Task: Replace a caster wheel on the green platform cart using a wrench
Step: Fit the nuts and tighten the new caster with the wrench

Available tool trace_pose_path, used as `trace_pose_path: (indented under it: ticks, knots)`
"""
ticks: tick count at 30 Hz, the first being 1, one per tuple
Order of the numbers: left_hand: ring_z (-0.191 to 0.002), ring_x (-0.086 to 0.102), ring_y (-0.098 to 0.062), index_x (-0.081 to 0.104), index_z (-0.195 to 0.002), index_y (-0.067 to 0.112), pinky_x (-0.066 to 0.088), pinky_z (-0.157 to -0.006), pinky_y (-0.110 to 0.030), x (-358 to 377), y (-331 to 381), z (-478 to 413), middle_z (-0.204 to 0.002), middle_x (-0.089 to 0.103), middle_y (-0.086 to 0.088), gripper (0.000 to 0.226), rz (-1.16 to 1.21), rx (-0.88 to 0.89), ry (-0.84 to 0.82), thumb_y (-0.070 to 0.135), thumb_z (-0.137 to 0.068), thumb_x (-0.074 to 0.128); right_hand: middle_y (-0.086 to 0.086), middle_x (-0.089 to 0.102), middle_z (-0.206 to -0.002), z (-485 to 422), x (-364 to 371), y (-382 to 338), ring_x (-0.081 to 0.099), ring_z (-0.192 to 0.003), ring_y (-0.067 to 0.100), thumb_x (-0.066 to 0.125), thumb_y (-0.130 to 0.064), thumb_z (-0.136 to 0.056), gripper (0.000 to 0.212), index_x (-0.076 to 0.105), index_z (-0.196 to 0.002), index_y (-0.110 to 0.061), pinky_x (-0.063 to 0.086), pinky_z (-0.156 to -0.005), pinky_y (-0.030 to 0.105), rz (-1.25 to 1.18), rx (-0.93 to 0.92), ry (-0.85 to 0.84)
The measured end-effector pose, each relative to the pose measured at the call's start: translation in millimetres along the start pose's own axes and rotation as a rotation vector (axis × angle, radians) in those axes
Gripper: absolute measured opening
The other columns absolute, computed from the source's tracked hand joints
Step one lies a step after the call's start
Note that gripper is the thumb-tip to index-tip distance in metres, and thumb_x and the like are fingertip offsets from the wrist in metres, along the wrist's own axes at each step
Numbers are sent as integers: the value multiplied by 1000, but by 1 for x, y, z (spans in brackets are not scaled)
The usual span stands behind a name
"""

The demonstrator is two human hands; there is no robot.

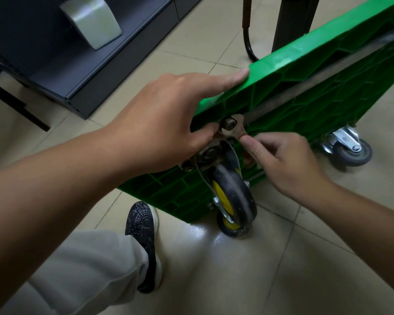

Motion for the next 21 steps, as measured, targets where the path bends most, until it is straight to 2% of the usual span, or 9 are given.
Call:
trace_pose_path:
  ticks: [4,7,9,11,12,14,16,19,21]
  knots:
    - [-139,54,-15,39,-159,38,50,-108,-47,1,0,0,-150,58,7,77,-7,4,-4,18,-93,75,-12,41,-47,4,22,2,37,-46,3,46,-67,-94,54,53,-53,-33,31,-49,23,-175,46,-55]
    - [-137,56,-15,39,-158,39,51,-107,-47,1,0,0,-149,59,7,77,-1,2,-10,19,-94,74,-16,48,-49,2,21,4,43,-48,1,50,-61,-96,48,57,-58,-32,31,-50,15,-209,33,-49]
    - [-137,56,-15,39,-158,40,51,-107,-47,0,-1,-1,-149,59,7,76,11,-1,-11,20,-94,74,-8,56,-57,2,16,8,50,-53,5,53,-59,-97,48,62,-68,-23,36,-53,22,-191,12,-20]
    - [-138,55,-14,38,-158,40,50,-108,-46,1,-2,0,-150,58,8,75,19,-5,-21,22,-94,74,8,54,-65,4,5,15,50,-60,22,53,-54,-100,49,62,-76,-13,38,-57,35,-139,-3,9]
    - [-138,54,-14,38,-158,41,50,-109,-46,1,-2,0,-150,58,8,76,21,-9,-26,22,-95,74,12,53,-66,7,-5,18,49,-62,23,52,-51,-101,48,64,-78,-10,38,-61,36,-81,-22,26]
    - [-135,57,-15,38,-158,43,50,-106,-46,1,-2,0,-148,59,9,76,21,-17,-21,23,-94,74,5,59,-68,8,-32,20,53,-65,18,55,-47,-102,46,68,-80,-9,42,-74,36,153,-132,52]
    - [-132,59,-16,39,-157,44,51,-104,-46,1,-2,0,-146,61,9,76,16,-21,-15,23,-94,75,-1,63,-73,2,-64,15,57,-69,21,60,-49,-97,41,71,-82,-13,44,-84,48,425,-256,91]
    - [-130,60,-16,38,-157,45,52,-102,-45,0,-2,1,-145,62,9,77,11,-27,-15,22,-94,75,-4,58,-82,-22,-111,-3,56,-78,25,62,-58,-96,38,69,-91,-20,43,-84,64,649,-389,161]
    - [-128,61,-15,38,-157,45,52,-100,-44,1,-2,1,-144,62,10,77,12,-30,-18,22,-94,74,-6,55,-92,-38,-123,-19,56,-88,26,56,-63,-96,36,66,-100,-28,46,-85,63,660,-458,109]
Point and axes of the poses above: each hand's wrist, its own z-axis away from the middle knuckle, its own x-axis out of the palm, y = z × x, the point moved 7 cm from there along -z, towards the middle knuckle
